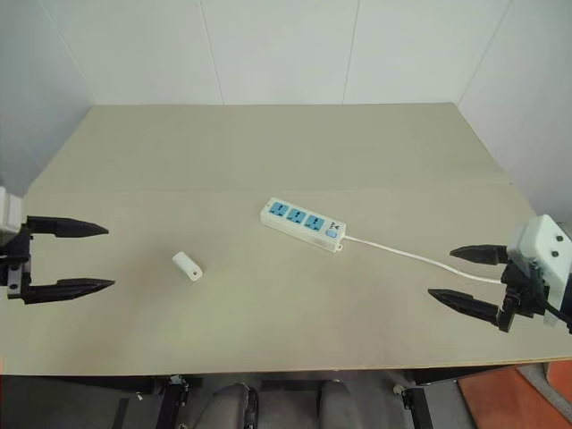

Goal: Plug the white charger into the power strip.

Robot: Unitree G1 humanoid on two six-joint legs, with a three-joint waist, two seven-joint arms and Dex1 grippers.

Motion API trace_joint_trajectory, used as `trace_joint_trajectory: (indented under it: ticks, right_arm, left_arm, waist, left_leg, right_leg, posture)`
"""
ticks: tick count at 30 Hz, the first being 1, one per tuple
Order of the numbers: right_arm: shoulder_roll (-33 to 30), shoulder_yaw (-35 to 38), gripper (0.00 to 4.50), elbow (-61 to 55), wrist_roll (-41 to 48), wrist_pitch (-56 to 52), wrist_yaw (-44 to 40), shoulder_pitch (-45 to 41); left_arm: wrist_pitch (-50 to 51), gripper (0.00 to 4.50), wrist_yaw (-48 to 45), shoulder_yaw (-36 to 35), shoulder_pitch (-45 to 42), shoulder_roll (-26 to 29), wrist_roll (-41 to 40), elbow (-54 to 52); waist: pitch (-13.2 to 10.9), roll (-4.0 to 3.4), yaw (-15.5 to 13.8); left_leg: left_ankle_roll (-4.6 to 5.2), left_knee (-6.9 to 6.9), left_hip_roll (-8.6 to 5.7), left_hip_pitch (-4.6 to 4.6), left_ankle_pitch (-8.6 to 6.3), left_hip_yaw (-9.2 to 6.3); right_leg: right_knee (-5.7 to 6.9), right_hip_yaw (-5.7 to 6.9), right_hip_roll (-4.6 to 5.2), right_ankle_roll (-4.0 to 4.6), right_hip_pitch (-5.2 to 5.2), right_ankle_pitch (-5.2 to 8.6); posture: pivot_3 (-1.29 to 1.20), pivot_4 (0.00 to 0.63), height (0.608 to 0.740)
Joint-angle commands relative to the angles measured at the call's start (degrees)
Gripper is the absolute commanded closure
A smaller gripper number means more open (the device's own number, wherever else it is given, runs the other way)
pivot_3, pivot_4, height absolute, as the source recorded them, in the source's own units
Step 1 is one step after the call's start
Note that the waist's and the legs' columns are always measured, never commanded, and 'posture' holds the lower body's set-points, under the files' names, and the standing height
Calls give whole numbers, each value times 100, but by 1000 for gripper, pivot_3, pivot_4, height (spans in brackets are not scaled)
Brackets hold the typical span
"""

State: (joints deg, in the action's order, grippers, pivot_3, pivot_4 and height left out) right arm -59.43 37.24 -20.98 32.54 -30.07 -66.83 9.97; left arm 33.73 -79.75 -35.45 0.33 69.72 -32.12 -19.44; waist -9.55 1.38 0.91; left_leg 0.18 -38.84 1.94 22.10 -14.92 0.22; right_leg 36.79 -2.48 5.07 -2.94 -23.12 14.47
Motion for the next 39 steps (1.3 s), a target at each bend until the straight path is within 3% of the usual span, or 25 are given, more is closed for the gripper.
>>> trace_joint_trajectory:
  ticks: [1,6,10,19,28,39]
  right_arm:
    - [76,-179,0,-63,-133,279,296,-298]
    - [500,-1180,0,490,-449,844,543,-1125]
    - [1247,-2087,0,1329,-876,1490,811,-2061]
    - [2605,-3103,0,3247,-1489,3141,787,-3279]
    - [3435,-3605,0,5418,-2047,4575,799,-4103]
    - [3684,-3666,0,6747,-2203,5209,672,-4756]
  left_arm:
    - [29,20,89,66,-189,54,-197,-128]
    - [22,20,203,413,-532,26,-354,-75]
    - [-121,20,209,761,-767,-101,-394,-2]
    - [-246,20,329,1167,-1100,-430,-544,-18]
    - [-544,20,157,1288,-1157,-505,-433,264]
    - [-829,20,12,1060,-837,-480,-425,368]
  waist:
    - [0,0,13]
    - [-2,4,24]
    - [-2,4,34]
    - [-4,1,23]
    - [-5,-1,59]
    - [-5,-2,197]
  left_leg:
    - [0,0,0,0,0,1]
    - [0,0,0,-1,0,0]
    - [0,0,-1,2,0,0]
    - [0,0,-1,12,0,-2]
    - [-1,0,-1,10,1,-3]
    - [-2,1,0,-1,1,-3]
  right_leg:
    - [0,-2,0,0,-1,0]
    - [0,-2,-1,0,0,0]
    - [2,-2,-1,1,-4,-1]
    - [1,0,0,2,-12,-2]
    - [5,1,-1,3,-13,-2]
    - [11,-3,-1,4,-7,-3]
  posture:
    - [0,150,740]
    - [0,150,740]
    - [0,150,740]
    - [0,150,740]
    - [0,150,740]
    - [0,150,740]
